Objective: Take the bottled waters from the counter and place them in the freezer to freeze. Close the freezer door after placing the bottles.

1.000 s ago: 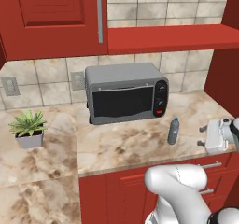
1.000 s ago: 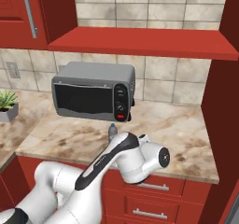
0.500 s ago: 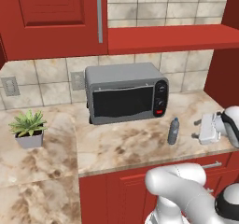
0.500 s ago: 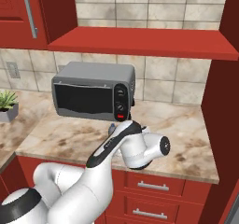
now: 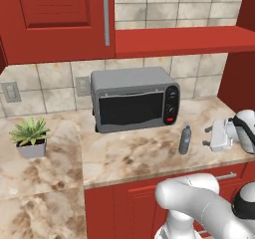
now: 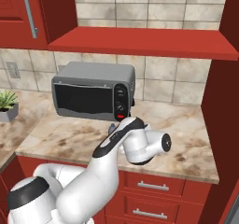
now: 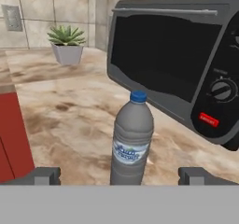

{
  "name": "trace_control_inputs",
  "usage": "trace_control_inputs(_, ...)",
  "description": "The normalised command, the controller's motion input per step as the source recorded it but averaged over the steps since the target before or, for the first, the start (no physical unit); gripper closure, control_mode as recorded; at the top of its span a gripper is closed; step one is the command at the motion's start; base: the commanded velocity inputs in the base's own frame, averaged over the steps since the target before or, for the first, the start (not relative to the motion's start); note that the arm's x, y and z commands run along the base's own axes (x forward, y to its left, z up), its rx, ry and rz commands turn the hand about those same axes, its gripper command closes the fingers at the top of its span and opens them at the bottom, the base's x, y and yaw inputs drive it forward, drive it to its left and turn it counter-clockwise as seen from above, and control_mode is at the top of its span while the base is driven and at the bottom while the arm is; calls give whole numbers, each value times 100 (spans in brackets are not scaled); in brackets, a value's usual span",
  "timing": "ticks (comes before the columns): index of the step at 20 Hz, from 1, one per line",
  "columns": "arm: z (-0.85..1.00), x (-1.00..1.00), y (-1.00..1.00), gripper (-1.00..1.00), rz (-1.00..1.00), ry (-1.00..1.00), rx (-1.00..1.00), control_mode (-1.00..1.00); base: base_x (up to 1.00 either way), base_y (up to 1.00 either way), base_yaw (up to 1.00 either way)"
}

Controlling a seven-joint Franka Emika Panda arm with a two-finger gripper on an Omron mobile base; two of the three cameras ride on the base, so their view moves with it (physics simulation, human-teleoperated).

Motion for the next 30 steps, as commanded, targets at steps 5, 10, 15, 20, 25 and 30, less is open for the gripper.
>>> trace_control_inputs(5, -23, 34, 2, -100, 0, 0, 0, -100, 0, 0, 0)
trace_control_inputs(10, -20, 7, 10, -100, 0, 0, 0, -100, 0, 0, 0)
trace_control_inputs(15, -4, 0, 12, -100, 0, 0, 0, -100, 0, 0, 0)
trace_control_inputs(20, -2, 4, 18, -100, 0, 4, 0, -100, 0, 0, 0)
trace_control_inputs(25, -4, 3, 18, -100, 0, 4, 0, -100, 0, 0, 0)
trace_control_inputs(30, -1, 5, 3, -100, 1, 3, 0, -100, 0, 0, 0)
